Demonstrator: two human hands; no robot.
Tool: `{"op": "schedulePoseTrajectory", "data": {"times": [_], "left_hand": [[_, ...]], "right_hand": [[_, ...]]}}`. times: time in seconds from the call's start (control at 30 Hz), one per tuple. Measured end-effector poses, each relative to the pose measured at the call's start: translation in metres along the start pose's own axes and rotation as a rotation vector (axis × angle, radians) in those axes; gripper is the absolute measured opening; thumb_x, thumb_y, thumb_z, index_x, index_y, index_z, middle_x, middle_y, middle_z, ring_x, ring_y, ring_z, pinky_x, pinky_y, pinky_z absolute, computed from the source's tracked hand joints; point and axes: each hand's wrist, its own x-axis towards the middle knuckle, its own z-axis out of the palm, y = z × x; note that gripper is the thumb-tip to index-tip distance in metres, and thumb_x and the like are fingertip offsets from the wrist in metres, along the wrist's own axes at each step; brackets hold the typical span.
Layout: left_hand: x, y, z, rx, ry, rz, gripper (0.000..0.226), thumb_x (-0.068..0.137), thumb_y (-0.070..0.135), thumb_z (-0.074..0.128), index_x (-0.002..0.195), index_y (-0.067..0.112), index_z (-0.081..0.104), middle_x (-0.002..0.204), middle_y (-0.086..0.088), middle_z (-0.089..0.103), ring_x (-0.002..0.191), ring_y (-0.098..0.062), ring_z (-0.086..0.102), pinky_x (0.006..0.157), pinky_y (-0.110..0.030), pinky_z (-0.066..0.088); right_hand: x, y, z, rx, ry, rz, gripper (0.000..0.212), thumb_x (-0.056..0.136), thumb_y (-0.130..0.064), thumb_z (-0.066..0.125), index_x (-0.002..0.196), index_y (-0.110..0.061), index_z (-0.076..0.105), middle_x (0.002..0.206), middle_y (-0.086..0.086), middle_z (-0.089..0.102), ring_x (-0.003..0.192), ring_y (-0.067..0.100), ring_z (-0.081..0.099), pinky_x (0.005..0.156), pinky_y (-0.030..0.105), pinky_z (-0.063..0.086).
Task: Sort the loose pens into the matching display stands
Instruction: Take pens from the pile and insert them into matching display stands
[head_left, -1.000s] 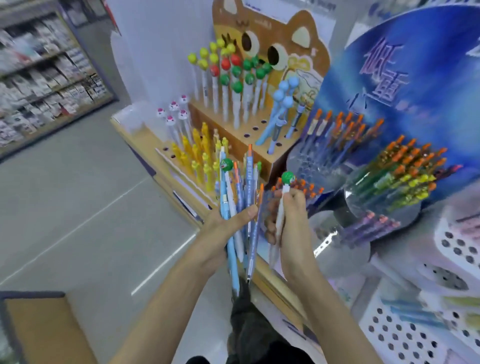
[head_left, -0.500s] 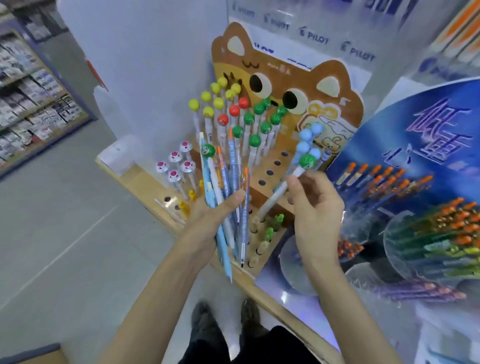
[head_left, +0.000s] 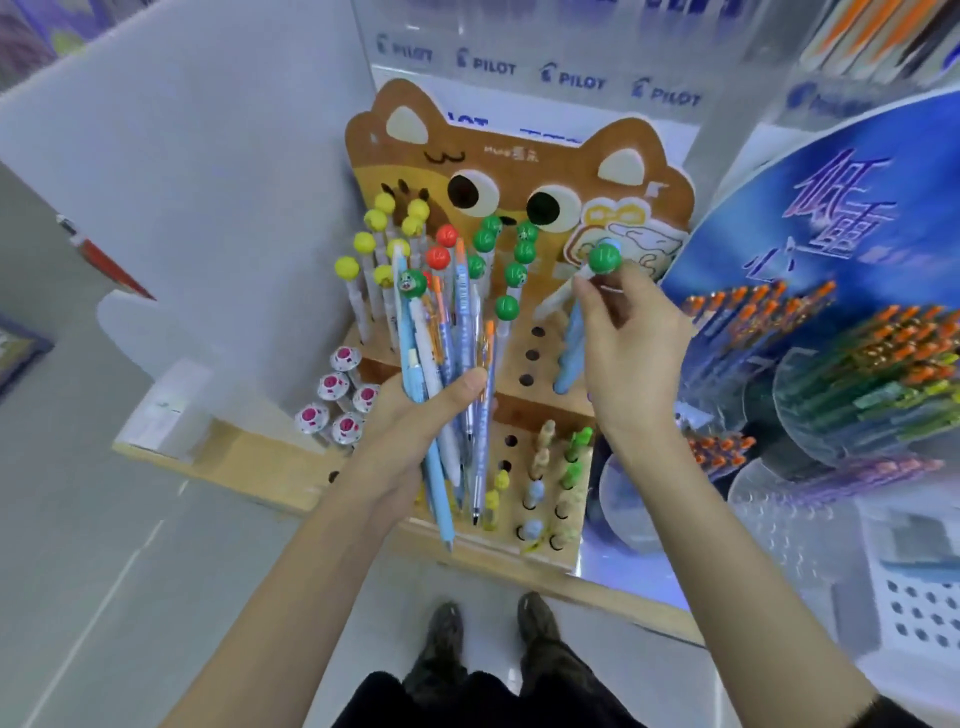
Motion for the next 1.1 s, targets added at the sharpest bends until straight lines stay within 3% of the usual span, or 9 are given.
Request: {"op": "schedulePoseTrajectory", "data": {"times": [0.07,0.1,0.17,0.23,0.37,0.47,0.6,0.77,1.1], "left_hand": [[0.003,0.004,-0.001,0.003,-0.035,0.017,0.04,0.066,0.035,0.078,0.091,0.012,0.057,0.09,-0.013,0.051,0.076,-0.025,0.058,0.078,-0.032,0.054],[0.004,0.006,-0.001,0.004,-0.044,0.015,0.041,0.065,0.035,0.075,0.093,0.011,0.056,0.091,-0.012,0.051,0.08,-0.023,0.058,0.08,-0.033,0.052],[0.004,0.01,-0.002,-0.001,-0.056,0.008,0.038,0.066,0.031,0.073,0.093,0.01,0.058,0.089,-0.008,0.056,0.084,-0.018,0.062,0.088,-0.036,0.051],[0.004,0.012,-0.002,-0.014,-0.07,0.004,0.028,0.067,0.027,0.072,0.09,0.014,0.064,0.084,-0.002,0.065,0.084,-0.013,0.066,0.086,-0.032,0.052],[0.009,0.013,-0.003,-0.046,-0.087,0.029,0.025,0.067,0.024,0.07,0.091,0.019,0.065,0.073,0.012,0.07,0.078,-0.002,0.068,0.071,-0.017,0.054],[0.011,0.016,-0.003,-0.047,-0.1,0.054,0.023,0.069,0.024,0.069,0.091,0.019,0.063,0.068,0.017,0.069,0.075,0.002,0.067,0.066,-0.012,0.051],[0.015,0.016,-0.004,-0.032,-0.114,0.067,0.026,0.069,0.026,0.069,0.093,0.019,0.063,0.067,0.015,0.068,0.075,-0.002,0.067,0.07,-0.014,0.052],[0.018,0.016,-0.002,-0.038,-0.138,0.061,0.02,0.074,0.021,0.068,0.094,0.021,0.063,0.074,0.018,0.071,0.079,0.004,0.067,0.067,-0.01,0.05],[0.021,0.019,-0.003,-0.064,-0.133,0.075,0.023,0.071,0.022,0.069,0.094,0.022,0.065,0.079,0.015,0.072,0.083,0.001,0.068,0.073,-0.015,0.051]], "right_hand": [[0.007,-0.003,0.01,-0.06,-0.021,-0.035,0.01,0.091,-0.013,0.058,0.091,-0.004,0.061,0.077,0.003,0.065,0.065,0.015,0.054,0.062,0.028,0.042],[0.009,-0.005,0.013,-0.07,-0.034,-0.036,0.011,0.092,-0.011,0.057,0.099,-0.005,0.061,0.08,0.003,0.066,0.068,0.018,0.058,0.064,0.032,0.046],[0.013,-0.008,0.017,-0.058,-0.049,-0.031,0.029,0.092,-0.007,0.055,0.121,-0.009,0.054,0.082,0.002,0.065,0.072,0.018,0.061,0.066,0.035,0.049],[0.018,-0.008,0.018,-0.081,-0.076,-0.052,0.044,0.092,-0.003,0.049,0.134,-0.018,0.045,0.082,0.004,0.062,0.069,0.02,0.059,0.064,0.033,0.049],[0.027,-0.007,0.019,-0.185,-0.158,-0.069,0.039,0.091,0.002,0.042,0.125,-0.015,0.05,0.078,0.01,0.058,0.068,0.023,0.055,0.064,0.043,0.048],[0.03,-0.008,0.021,-0.304,-0.202,-0.139,0.042,0.088,0.001,0.043,0.127,-0.013,0.05,0.088,0.014,0.059,0.077,0.028,0.056,0.065,0.041,0.048],[0.033,-0.009,0.021,-0.335,-0.172,-0.145,0.047,0.085,0.009,0.041,0.126,-0.01,0.053,0.096,0.012,0.054,0.08,0.023,0.05,0.063,0.031,0.037],[0.034,-0.009,0.022,-0.331,-0.125,-0.139,0.047,0.082,0.013,0.042,0.121,-0.008,0.056,0.097,0.016,0.057,0.08,0.03,0.054,0.066,0.04,0.044],[0.045,-0.003,0.031,-0.449,-0.186,-0.143,0.045,0.087,0.008,0.041,0.127,-0.01,0.054,0.095,0.018,0.058,0.081,0.032,0.054,0.062,0.031,0.037]]}}
